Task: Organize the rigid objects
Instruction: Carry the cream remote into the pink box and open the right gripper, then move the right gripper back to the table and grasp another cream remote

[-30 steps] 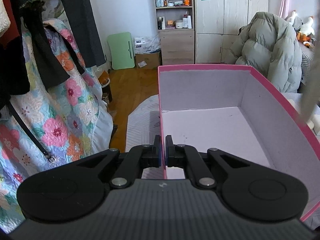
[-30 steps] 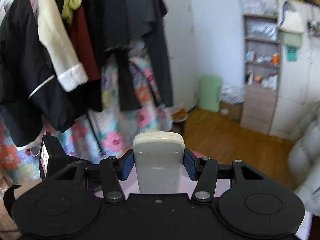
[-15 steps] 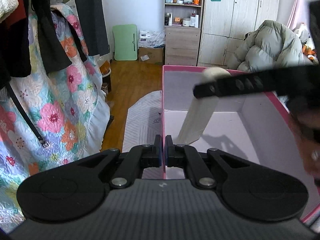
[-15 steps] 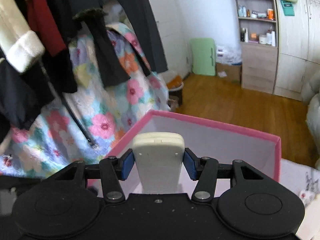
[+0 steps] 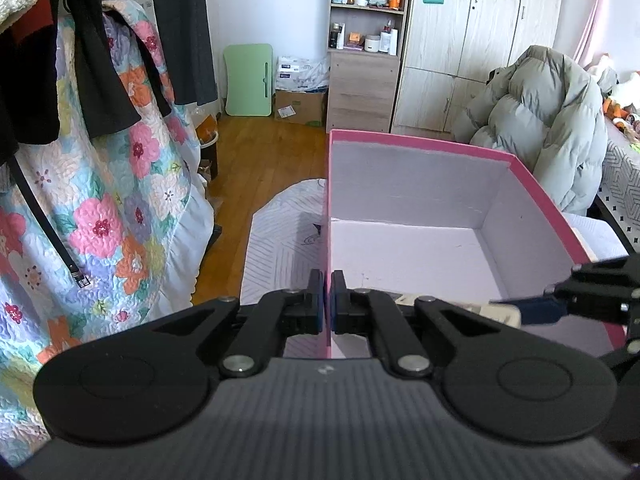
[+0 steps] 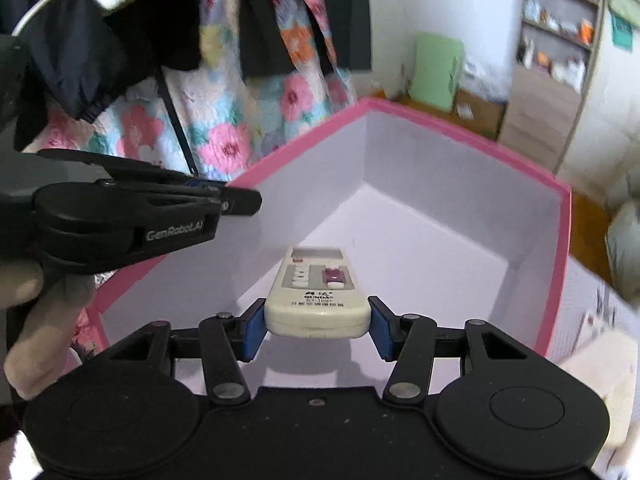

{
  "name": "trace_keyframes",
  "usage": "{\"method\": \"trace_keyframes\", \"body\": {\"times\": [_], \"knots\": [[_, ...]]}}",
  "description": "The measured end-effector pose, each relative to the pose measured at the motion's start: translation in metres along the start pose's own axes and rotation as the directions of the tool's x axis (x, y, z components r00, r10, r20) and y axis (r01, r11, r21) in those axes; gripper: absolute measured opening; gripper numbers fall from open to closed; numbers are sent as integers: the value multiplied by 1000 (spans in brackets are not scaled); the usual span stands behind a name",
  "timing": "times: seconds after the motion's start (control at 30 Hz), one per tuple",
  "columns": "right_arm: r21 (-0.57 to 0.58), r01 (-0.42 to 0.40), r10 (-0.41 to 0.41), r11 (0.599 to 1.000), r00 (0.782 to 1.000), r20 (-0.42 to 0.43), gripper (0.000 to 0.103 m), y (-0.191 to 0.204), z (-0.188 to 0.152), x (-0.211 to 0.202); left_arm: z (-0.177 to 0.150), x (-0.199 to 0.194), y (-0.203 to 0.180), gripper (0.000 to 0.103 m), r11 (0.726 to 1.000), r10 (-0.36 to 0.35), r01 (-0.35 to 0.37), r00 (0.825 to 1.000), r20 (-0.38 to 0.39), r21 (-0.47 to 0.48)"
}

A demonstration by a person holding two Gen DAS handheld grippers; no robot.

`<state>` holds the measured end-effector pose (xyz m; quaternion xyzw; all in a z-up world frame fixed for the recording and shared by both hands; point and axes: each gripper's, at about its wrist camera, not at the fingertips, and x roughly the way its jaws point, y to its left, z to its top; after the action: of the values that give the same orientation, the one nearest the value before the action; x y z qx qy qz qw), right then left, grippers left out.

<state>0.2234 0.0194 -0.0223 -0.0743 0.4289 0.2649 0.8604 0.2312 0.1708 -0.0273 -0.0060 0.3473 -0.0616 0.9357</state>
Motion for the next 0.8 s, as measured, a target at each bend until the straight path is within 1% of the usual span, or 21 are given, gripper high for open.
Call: {"method": "trace_keyframes", "body": {"times": [0.07,0.13,0.23,0.27,0.3,0.4,0.47,0.57,0.6,0.63,0.67,0.7,0.8], "knots": [[72,-47,49,996,998,-37,60,-1,4,6,2,1,0,3,1000,1,-1,1000,-9,1],[139,-141,151,980,986,-64,60,-4,5,13,5,2,0,3,1000,2,-2,1000,-15,-1],[260,-286,313,922,947,-68,60,-10,1,20,6,3,1,2,1000,5,-5,1000,-19,-7],[286,-302,331,909,942,-58,60,-12,-1,20,6,3,1,2,1000,6,-6,1000,-20,-12],[290,-298,323,909,945,-41,60,-12,-2,18,6,3,1,3,1000,8,-8,1000,-20,-15],[246,-226,231,943,973,8,60,-13,-13,-2,5,3,-3,2,1000,27,-27,999,-18,-8],[208,-193,185,959,981,57,60,-16,-20,-24,4,4,-7,2,999,47,-47,999,-22,7],[181,-139,117,974,985,130,60,-24,-31,-61,2,3,-13,3,997,79,-78,997,-17,23],[191,-105,77,976,986,145,62,-29,-35,-76,2,3,-15,3,996,90,-90,996,-16,30],[202,-72,38,977,986,164,70,-33,-43,-92,3,3,-18,4,994,104,-103,994,-14,39],[214,-51,13,975,984,177,74,-37,-50,-104,2,4,-20,4,992,117,-117,993,-11,48],[233,-30,-13,972,983,183,77,-43,-58,-115,2,3,-23,4,990,131,-130,991,-6,56],[308,50,-99,950,984,146,77,-67,-85,-134,0,4,-31,6,982,170,-171,985,11,77]]}}
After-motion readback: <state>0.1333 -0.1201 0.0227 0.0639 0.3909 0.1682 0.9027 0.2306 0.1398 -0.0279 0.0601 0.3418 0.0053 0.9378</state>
